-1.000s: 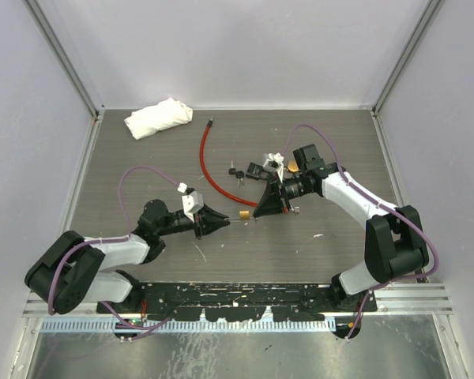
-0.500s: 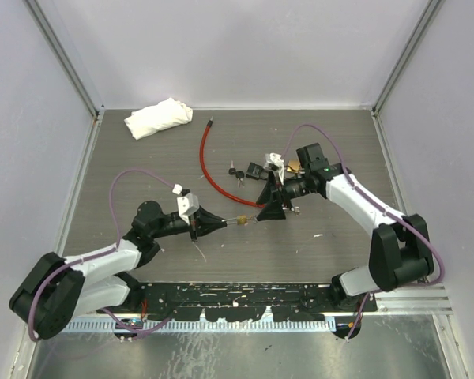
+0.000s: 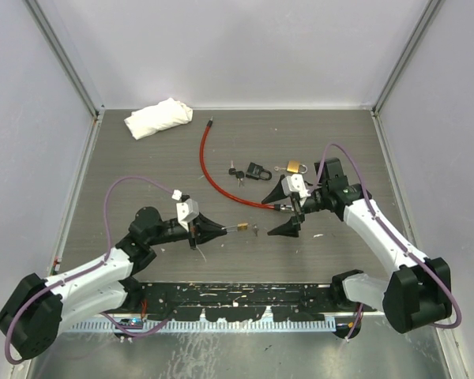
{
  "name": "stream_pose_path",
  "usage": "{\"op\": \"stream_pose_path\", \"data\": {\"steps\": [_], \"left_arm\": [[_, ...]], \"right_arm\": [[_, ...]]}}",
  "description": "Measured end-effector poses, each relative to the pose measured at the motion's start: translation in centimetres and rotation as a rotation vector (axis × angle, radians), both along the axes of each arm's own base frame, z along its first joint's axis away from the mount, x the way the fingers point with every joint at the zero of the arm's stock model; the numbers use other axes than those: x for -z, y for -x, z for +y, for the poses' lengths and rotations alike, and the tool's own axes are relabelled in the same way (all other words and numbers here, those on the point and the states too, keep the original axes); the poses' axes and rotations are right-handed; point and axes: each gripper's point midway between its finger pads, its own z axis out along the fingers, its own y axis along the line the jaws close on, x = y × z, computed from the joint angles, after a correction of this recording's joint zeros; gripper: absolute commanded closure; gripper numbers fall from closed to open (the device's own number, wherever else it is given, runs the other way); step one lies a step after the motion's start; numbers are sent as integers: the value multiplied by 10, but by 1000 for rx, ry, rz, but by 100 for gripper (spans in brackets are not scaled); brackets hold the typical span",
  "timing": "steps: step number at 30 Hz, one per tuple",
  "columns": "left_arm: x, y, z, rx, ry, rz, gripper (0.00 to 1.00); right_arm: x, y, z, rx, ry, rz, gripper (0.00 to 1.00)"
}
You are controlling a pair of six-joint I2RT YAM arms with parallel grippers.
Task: Lock with the key
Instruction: Lock the lock.
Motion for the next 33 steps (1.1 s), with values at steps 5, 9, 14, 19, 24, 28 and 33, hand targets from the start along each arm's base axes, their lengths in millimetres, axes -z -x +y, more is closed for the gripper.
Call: {"op": "stream_pose_path", "data": {"steps": [5, 9, 14, 19, 24, 28, 33], "left_arm": [[-1, 8, -8, 5, 15, 48, 100], [2, 12, -17, 5, 16, 86, 100], [1, 7, -24, -32, 29, 111, 100], [-11, -4, -24, -92, 83, 108, 100], [-20, -11, -24, -134, 133, 141, 100], [-22, -16, -26, -152, 166, 177, 100], [-24, -16, -27, -153, 191, 199, 100]], "right_arm": [[4, 7, 1, -47, -26, 3, 0], [3, 15, 4, -84, -50, 36, 0], [5, 19, 13, -116, -19, 60, 1], [1, 14, 16, -106, 11, 67, 0], [1, 13, 16, -96, 19, 75, 0], [0, 13, 17, -86, 10, 67, 0], [-1, 12, 17, -85, 7, 64, 0]]}}
